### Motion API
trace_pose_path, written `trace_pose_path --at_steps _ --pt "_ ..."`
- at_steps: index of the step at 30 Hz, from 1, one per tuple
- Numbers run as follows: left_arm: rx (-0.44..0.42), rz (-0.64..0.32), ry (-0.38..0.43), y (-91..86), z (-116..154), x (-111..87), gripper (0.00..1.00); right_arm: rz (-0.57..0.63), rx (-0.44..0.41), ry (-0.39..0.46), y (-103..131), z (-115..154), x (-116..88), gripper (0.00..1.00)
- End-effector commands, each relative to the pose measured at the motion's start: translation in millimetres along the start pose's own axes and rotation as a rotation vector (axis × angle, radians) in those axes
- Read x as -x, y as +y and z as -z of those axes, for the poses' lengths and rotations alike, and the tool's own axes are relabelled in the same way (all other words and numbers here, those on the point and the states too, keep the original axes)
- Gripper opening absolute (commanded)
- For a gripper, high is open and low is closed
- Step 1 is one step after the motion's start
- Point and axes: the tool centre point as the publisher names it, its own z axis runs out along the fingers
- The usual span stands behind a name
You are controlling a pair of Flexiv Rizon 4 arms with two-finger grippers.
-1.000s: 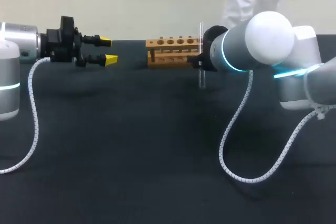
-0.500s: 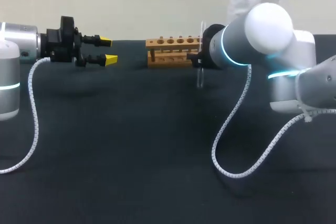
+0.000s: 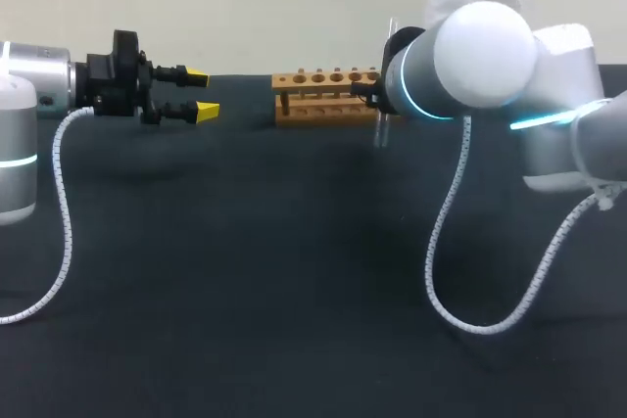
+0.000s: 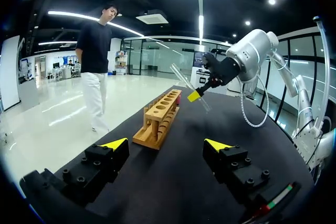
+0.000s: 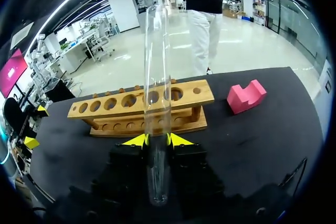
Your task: Grasp the test tube, adjust it, and insert it.
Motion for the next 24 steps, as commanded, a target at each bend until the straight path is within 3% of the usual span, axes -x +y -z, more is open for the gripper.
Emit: trace_pose_path --at_steps 1,24 --pt "-0.003 -0.002 -0.003 1.7 -1 -1.0 1.0 -0.005 -0.002 -0.089 -5 23 -4 0.0" --pt "-0.003 -0.002 -0.003 1.7 -1 -1.0 1.0 0.029 0.059 -0.131 -25 83 1 0.0"
